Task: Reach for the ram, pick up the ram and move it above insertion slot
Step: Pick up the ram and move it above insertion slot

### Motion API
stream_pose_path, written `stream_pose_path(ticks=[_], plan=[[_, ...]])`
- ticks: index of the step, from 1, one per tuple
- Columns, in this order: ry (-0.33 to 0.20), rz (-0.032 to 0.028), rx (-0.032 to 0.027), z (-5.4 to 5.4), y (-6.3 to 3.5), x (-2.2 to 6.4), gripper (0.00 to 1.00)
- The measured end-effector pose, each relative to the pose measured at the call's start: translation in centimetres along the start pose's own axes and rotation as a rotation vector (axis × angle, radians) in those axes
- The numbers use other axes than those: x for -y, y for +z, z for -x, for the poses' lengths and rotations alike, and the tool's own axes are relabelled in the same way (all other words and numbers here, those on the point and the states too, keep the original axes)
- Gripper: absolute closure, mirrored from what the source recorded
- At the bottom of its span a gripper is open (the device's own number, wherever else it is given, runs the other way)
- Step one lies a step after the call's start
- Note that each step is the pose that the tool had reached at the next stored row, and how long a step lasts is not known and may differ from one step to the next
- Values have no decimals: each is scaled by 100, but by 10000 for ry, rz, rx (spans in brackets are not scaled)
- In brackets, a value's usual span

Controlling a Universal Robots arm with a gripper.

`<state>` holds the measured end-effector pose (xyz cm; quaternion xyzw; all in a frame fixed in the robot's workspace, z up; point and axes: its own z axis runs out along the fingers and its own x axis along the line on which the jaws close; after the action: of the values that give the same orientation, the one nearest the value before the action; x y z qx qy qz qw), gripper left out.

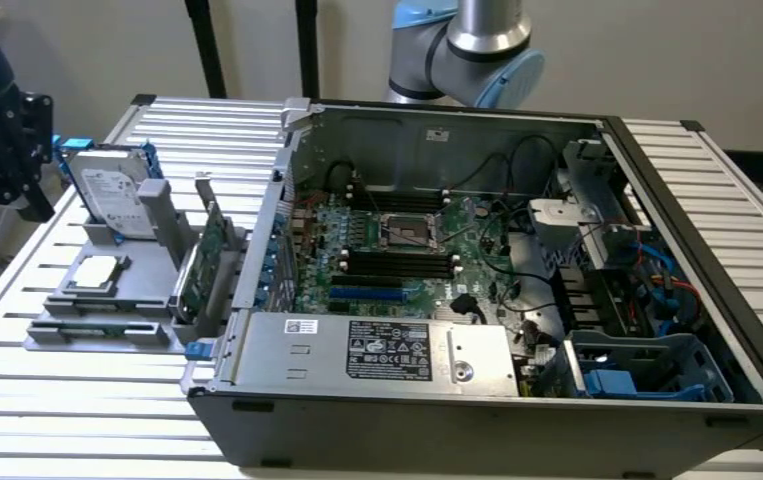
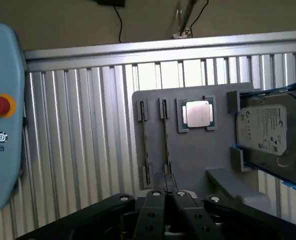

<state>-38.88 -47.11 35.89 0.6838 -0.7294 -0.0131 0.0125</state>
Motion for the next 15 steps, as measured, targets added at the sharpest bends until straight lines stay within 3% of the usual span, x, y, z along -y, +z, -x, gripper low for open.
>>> stream_pose_path(ticks=[5, 10, 13, 15], plan=[[-898, -40, -30, 0, 19, 1, 89], [-1768, -119, -59, 0, 35, 0, 89], [-1785, -123, -59, 0, 35, 0, 88], [-1785, -123, -59, 0, 35, 0, 76]])
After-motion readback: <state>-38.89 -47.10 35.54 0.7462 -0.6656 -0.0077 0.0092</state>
